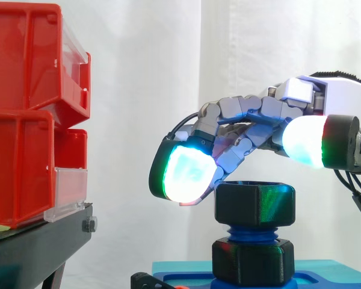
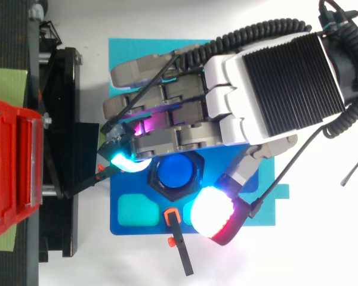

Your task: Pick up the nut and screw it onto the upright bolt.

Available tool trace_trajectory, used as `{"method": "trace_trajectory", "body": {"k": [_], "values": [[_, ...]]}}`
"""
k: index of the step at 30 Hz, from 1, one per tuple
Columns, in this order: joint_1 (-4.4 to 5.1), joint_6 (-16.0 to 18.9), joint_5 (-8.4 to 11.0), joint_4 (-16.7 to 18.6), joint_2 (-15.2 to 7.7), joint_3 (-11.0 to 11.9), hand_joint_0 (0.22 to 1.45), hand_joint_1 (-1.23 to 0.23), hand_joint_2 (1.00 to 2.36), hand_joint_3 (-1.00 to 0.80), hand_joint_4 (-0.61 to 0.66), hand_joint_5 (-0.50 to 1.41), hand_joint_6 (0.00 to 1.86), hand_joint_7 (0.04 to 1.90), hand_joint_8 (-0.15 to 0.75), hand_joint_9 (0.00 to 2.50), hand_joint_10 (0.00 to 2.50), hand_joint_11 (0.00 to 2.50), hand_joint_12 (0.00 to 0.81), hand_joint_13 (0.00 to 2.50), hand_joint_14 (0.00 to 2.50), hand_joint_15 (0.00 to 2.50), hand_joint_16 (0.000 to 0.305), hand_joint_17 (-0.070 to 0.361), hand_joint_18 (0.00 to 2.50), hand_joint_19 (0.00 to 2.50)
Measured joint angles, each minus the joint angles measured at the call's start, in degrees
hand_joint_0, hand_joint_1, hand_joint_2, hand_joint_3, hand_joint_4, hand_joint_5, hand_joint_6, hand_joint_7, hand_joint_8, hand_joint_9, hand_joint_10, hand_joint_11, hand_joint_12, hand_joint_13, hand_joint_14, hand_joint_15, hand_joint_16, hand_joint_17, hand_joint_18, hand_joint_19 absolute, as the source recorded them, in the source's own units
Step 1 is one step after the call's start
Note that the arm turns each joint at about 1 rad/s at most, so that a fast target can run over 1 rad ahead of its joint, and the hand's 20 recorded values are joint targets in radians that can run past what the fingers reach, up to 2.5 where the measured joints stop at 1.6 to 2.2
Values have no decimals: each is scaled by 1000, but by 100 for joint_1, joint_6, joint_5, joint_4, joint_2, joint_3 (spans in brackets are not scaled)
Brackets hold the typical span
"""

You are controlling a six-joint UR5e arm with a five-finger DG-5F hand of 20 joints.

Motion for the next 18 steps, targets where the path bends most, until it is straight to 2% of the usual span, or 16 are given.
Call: {"method": "trace_trajectory", "body": {"k": [9, 18], "values": [[-70, 4, -16, 21, 0, 0, 505, -168, 1000, -500, 219, -29, 505, 1270, 233, 833, 0, 0, 223, 623, 0, 0, 24, 53, 344, 13], [-136, 11, -65, 75, 0, 0, 515, -179, 1000, -500, 159, 7, 503, 1460, 246, 917, 0, 0, 209, 697, 0, 0, 22, 50, 458, 70]]}}
